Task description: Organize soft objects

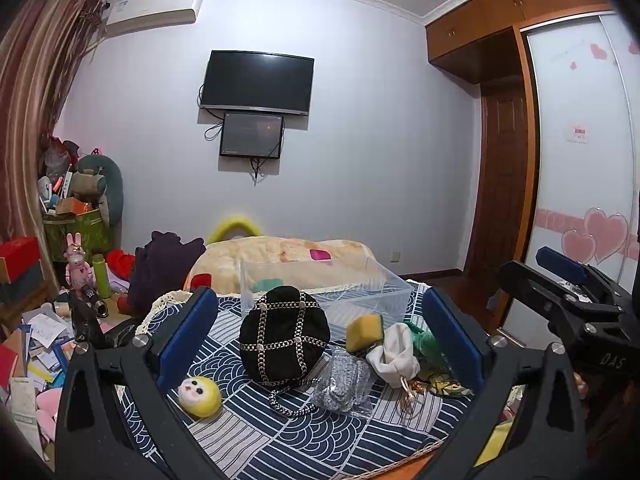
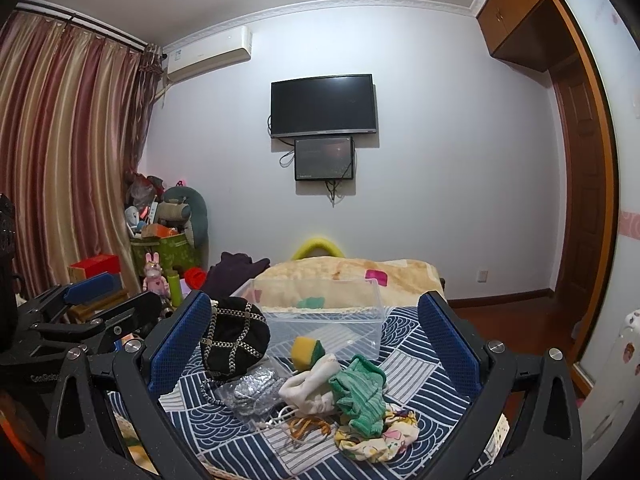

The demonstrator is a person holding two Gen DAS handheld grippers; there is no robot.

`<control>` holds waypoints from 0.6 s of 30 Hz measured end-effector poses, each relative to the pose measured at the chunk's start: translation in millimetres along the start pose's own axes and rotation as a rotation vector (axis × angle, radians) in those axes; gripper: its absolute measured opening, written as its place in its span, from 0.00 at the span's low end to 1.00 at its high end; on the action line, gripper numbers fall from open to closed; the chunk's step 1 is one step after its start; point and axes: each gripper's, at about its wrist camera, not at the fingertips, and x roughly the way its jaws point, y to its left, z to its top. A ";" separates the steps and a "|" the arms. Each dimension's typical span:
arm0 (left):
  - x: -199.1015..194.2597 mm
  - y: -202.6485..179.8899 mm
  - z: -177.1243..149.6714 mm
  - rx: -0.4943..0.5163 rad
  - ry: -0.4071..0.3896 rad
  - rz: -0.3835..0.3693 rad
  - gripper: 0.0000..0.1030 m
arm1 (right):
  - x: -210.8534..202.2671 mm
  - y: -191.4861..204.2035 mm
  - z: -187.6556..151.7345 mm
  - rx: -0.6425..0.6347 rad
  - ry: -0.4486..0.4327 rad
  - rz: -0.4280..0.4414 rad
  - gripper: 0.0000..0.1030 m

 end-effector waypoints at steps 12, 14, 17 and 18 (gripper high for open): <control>-3.3 1.9 1.0 -0.006 -0.008 0.000 1.00 | -2.4 -1.0 0.7 0.018 -0.007 0.001 1.00; -2.4 2.6 0.1 -0.007 -0.001 -0.009 1.00 | -2.4 -1.3 0.7 0.024 -0.013 0.004 1.00; 0.2 5.7 -3.2 -0.015 0.009 -0.005 1.00 | -1.5 -2.1 -1.3 0.029 -0.006 0.011 1.00; 1.3 7.0 -4.4 -0.017 0.013 -0.002 1.00 | -0.6 -2.2 -1.7 0.029 -0.001 0.010 1.00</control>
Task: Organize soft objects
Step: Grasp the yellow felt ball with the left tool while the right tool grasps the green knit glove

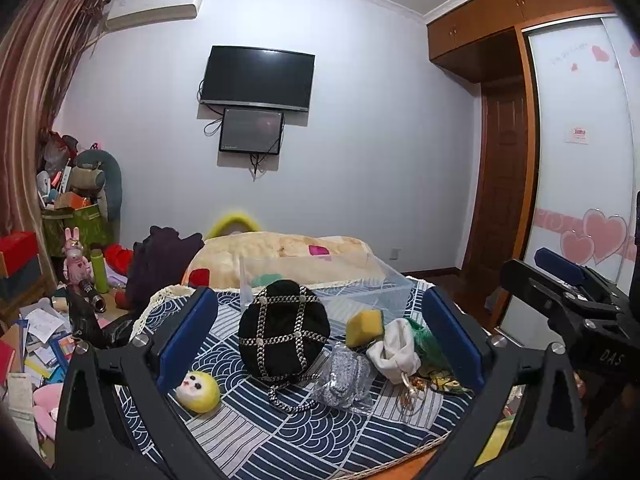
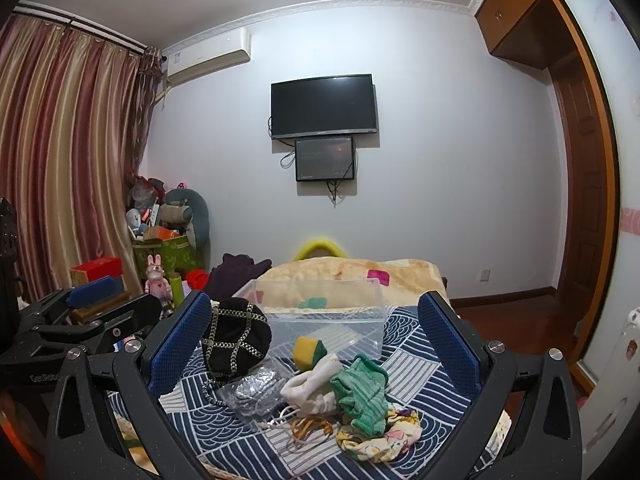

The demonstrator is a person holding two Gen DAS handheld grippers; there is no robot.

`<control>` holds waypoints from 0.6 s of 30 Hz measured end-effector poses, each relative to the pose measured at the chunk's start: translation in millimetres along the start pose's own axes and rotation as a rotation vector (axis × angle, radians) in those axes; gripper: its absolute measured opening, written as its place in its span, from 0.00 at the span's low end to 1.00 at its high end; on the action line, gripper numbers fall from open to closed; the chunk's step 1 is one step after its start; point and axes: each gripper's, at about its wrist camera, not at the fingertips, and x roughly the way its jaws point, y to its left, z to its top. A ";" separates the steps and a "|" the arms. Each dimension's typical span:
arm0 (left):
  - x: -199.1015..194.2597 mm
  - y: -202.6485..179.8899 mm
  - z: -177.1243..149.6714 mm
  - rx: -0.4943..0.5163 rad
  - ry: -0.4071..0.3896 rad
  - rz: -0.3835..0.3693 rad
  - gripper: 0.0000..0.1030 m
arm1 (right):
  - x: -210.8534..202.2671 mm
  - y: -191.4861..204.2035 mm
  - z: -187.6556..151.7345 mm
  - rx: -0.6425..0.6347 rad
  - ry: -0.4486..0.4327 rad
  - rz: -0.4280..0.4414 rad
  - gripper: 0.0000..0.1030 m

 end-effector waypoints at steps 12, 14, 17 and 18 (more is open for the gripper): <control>27.1 46.6 -25.0 -0.078 0.104 0.077 0.76 | 27.0 -24.9 -20.0 0.067 0.086 0.010 0.75; 34.3 56.8 -29.6 -0.092 0.126 0.102 0.71 | 31.2 -28.6 -23.4 0.078 0.104 0.007 0.72; 43.6 68.9 -36.7 -0.105 0.157 0.125 0.65 | 36.2 -30.3 -28.3 0.088 0.136 0.004 0.66; 47.7 73.1 -40.3 -0.108 0.172 0.136 0.64 | 37.8 -30.1 -29.9 0.085 0.145 0.004 0.65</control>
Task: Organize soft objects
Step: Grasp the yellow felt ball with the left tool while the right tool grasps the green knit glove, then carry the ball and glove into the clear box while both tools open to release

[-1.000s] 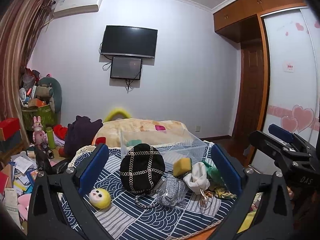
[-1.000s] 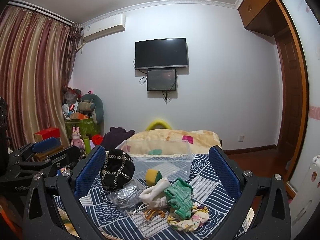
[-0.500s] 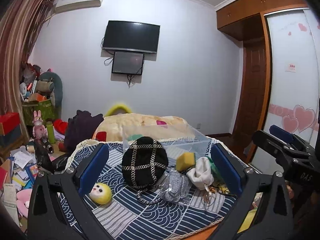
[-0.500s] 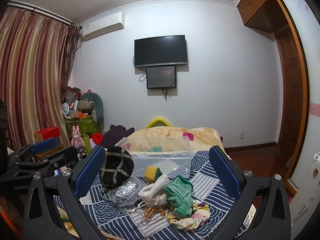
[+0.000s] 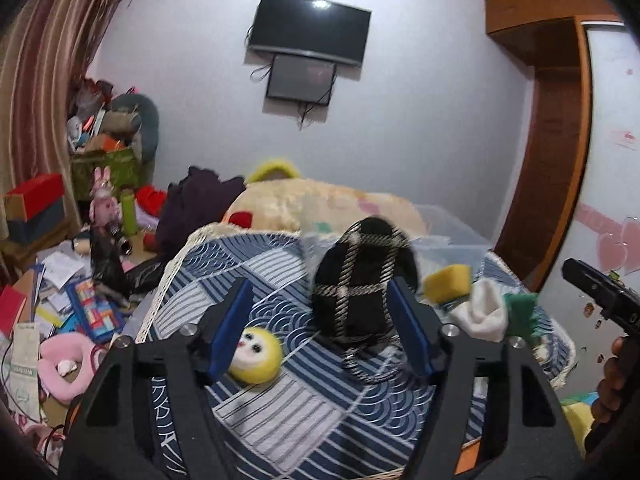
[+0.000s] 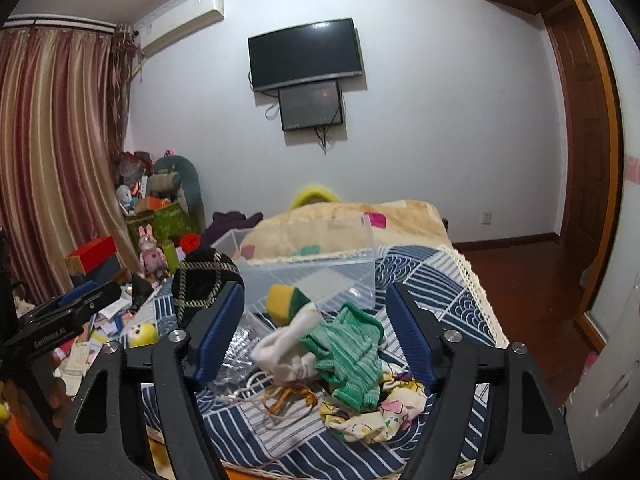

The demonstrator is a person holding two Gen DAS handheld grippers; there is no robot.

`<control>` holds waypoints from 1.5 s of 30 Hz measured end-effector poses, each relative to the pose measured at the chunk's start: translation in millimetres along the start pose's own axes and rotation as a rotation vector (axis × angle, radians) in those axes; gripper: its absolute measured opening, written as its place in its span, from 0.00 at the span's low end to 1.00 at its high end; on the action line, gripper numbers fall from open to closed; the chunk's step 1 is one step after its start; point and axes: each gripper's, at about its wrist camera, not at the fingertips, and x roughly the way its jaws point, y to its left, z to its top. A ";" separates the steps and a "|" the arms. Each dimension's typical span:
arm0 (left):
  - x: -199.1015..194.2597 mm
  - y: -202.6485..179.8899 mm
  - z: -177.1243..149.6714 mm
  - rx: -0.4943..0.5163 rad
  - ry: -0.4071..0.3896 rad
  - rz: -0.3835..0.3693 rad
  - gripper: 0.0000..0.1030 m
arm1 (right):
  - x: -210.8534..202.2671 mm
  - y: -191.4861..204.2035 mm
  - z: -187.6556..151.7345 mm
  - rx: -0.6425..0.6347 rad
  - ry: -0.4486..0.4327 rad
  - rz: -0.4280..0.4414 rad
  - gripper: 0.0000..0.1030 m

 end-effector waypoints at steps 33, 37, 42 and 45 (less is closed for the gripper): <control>53.5 30.2 -26.9 0.015 0.145 0.047 0.41 | 45.3 -27.9 -22.1 0.074 0.213 -0.030 0.17; 44.3 26.1 -15.0 0.003 0.121 0.008 0.41 | 40.0 -25.7 -12.1 0.065 0.183 -0.024 0.17; 37.1 16.8 4.7 0.019 0.087 -0.012 0.41 | 34.6 -24.3 6.5 0.042 0.142 -0.017 0.17; 35.4 9.1 20.5 0.033 0.055 -0.030 0.41 | 34.9 -22.4 17.0 0.022 0.121 -0.012 0.17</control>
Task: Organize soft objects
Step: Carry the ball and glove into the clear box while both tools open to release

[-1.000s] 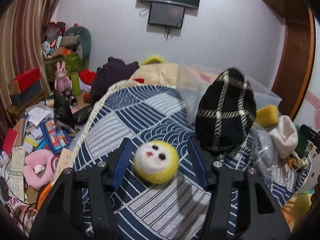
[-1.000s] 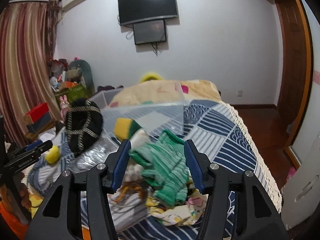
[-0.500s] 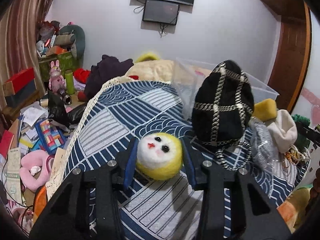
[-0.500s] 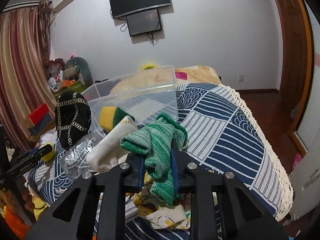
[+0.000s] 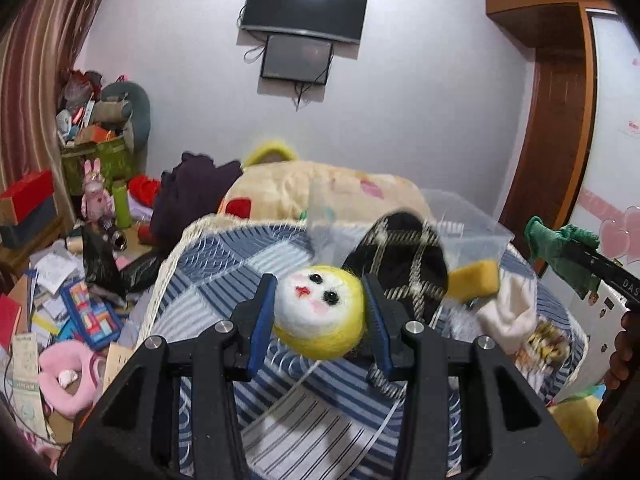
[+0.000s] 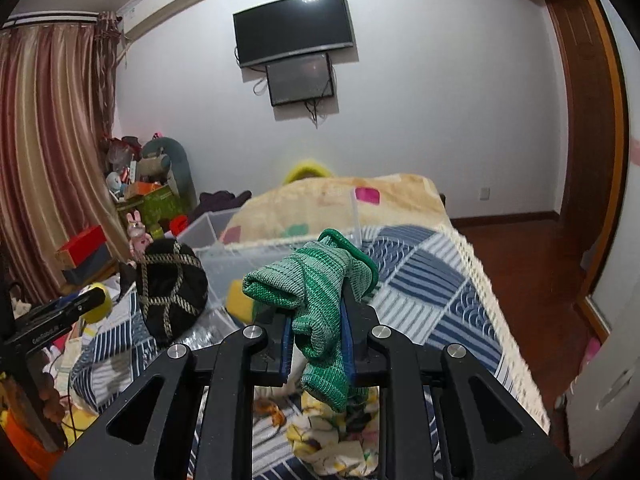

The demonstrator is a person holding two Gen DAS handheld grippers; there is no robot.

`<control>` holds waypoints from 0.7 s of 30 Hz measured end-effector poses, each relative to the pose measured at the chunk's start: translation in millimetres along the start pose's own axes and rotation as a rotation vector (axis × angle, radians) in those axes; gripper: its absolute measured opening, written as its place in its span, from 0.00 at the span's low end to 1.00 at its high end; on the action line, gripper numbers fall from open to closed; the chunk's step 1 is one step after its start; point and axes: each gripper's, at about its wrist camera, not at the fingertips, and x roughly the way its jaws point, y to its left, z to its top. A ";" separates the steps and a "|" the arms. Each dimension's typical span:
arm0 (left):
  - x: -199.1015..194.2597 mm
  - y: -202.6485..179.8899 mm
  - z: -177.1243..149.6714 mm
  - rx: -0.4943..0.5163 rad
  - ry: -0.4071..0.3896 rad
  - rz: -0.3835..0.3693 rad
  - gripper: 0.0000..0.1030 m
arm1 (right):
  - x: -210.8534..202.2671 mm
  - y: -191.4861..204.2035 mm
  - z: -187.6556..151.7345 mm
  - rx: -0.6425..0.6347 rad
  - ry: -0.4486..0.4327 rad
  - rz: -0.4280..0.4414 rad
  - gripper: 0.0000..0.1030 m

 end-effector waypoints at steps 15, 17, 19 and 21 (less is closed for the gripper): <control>23.2 -33.6 60.6 0.081 -0.040 -0.077 0.41 | 28.6 15.2 50.0 -0.063 -0.058 0.077 0.17; 33.1 -30.4 66.3 0.074 -0.028 -0.084 0.41 | 37.0 19.0 54.5 -0.082 -0.055 0.069 0.17; 44.3 -28.1 74.3 0.062 -0.009 -0.093 0.41 | 42.1 21.7 55.7 -0.088 -0.052 0.070 0.17; 54.3 -27.6 79.8 0.064 0.006 -0.088 0.41 | 49.0 23.6 56.7 -0.096 -0.039 0.074 0.17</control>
